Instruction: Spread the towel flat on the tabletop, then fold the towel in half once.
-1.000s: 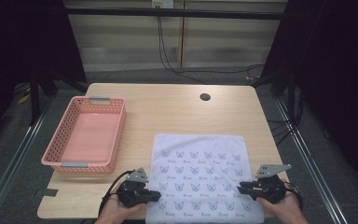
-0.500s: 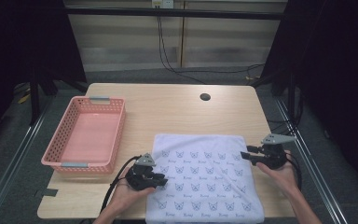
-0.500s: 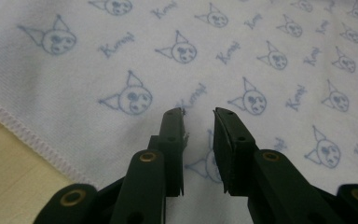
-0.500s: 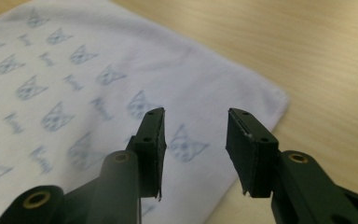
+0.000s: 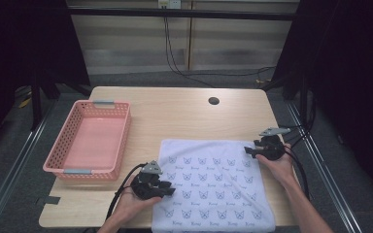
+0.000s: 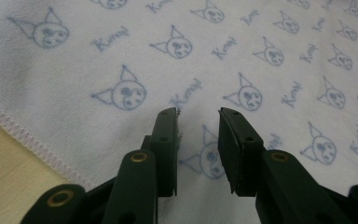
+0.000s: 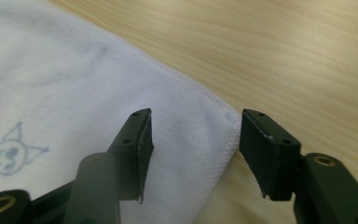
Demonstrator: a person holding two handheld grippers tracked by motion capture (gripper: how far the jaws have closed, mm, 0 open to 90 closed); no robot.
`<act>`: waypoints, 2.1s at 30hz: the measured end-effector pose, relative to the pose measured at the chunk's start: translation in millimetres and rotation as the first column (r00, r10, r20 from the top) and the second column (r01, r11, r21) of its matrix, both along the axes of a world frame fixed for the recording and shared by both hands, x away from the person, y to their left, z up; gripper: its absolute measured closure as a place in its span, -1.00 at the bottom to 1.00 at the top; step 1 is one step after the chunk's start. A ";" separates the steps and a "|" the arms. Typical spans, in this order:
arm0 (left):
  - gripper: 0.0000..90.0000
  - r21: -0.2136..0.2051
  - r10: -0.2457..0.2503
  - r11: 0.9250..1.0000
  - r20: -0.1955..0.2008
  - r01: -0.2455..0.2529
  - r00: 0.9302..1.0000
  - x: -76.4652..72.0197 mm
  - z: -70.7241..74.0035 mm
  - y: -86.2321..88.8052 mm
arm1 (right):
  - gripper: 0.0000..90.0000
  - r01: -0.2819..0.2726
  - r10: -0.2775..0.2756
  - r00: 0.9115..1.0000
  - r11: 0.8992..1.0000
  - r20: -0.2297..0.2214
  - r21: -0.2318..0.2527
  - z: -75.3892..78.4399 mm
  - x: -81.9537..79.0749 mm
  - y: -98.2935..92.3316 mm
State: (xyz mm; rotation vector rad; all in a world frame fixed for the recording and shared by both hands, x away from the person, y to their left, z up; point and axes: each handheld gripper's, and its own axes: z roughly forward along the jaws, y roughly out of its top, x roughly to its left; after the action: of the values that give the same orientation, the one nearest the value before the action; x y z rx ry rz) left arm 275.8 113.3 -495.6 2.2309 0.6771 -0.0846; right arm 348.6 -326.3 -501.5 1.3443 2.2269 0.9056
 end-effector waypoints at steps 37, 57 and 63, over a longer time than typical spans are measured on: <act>0.01 -0.021 0.267 0.964 0.028 -0.267 0.963 118.3 -6.7 8.9 | 0.89 -0.072 0.073 0.997 0.992 -0.008 0.100 2.5 -8.5 4.3; 0.92 -0.133 0.195 0.973 0.050 -0.187 0.980 117.1 13.4 -0.4 | 0.91 -0.072 0.057 0.996 0.972 0.073 0.225 30.0 -14.5 -6.7; 0.92 -0.214 0.210 0.959 0.109 -0.184 0.972 118.2 56.5 9.9 | 0.92 -0.080 0.046 0.991 0.957 0.127 0.278 53.1 -16.7 -14.6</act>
State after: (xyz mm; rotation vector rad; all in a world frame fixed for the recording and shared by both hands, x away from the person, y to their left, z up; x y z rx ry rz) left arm 394.0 123.1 -439.1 1.9450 0.7796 0.0885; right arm 332.0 -340.8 -448.4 1.3037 2.1190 1.3338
